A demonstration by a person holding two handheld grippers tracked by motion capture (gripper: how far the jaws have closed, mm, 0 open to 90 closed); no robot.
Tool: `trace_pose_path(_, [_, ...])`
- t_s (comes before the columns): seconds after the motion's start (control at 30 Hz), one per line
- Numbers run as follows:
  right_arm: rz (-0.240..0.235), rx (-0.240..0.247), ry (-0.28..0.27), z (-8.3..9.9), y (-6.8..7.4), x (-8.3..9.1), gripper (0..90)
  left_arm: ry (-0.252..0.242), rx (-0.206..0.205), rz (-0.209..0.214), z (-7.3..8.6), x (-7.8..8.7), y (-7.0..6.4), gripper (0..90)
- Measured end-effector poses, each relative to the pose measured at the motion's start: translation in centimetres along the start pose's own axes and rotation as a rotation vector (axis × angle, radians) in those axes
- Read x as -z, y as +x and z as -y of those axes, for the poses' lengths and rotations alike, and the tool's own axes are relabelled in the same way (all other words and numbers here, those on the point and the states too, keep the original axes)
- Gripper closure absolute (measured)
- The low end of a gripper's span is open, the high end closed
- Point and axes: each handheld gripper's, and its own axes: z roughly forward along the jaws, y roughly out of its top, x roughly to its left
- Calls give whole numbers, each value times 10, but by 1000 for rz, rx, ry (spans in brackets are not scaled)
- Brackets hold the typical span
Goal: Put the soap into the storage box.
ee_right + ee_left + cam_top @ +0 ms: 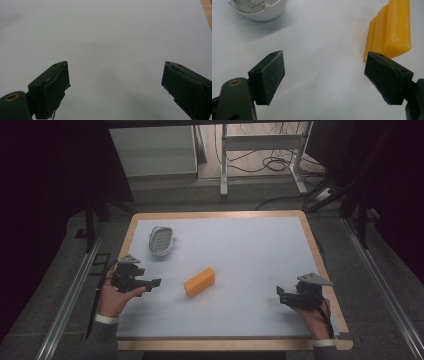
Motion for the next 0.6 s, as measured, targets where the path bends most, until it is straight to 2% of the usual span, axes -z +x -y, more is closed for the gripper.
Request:
trace_pose_path(0.13, [1,3,4,1,-1,0,77,-3,-13,5,-6,3,-3,171])
trace_pose_path(0.3, [5,-2,6,2,-3,1,78,19,-52,24,-12,3,-9,165])
trace_pose_path(0.4, [7,-3,5,2,-3,1,77,19,-58,26,-15,4,-12,165])
trace_pose_path(0.6, [6,-6,1,1,-4,2,78,30,-97,40,-25,2,-22,161])
